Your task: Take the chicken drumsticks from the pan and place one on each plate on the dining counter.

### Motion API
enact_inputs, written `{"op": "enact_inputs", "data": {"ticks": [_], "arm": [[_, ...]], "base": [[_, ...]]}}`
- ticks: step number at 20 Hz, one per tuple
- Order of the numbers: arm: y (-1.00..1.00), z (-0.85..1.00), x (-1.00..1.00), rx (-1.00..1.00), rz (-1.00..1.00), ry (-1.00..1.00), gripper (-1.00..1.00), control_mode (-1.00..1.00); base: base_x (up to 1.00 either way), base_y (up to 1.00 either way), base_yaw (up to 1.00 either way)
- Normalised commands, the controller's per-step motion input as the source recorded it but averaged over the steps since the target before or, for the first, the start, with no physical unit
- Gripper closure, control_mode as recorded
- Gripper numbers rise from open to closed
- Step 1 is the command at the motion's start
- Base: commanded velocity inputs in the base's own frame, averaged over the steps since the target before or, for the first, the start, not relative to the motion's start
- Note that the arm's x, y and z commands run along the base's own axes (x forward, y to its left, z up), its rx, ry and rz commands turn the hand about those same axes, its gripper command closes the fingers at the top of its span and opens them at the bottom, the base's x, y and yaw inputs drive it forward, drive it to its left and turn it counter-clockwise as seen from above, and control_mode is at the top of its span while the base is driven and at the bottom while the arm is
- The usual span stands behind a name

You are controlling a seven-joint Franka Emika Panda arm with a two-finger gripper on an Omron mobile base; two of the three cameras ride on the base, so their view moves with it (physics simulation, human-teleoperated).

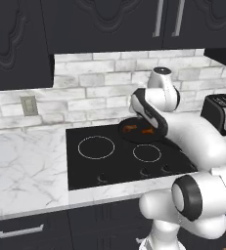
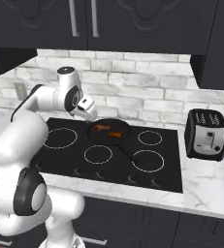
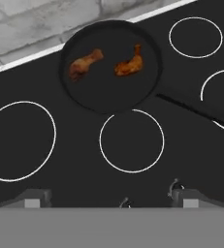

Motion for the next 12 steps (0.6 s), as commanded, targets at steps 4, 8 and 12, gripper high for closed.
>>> {"op": "enact_inputs", "data": {"ticks": [4,8,12], "arm": [[-0.18,-0.53,0.52,0.17,-0.26,0.00,-1.00,-1.00],[-0.23,-0.51,0.53,0.19,-0.23,0.00,-1.00,-1.00],[-0.01,-0.34,0.69,0.14,-0.14,0.00,-1.00,-1.00]], "base": [[0.00,0.00,0.00],[0.00,0.00,0.00],[0.00,0.00,0.00]]}}
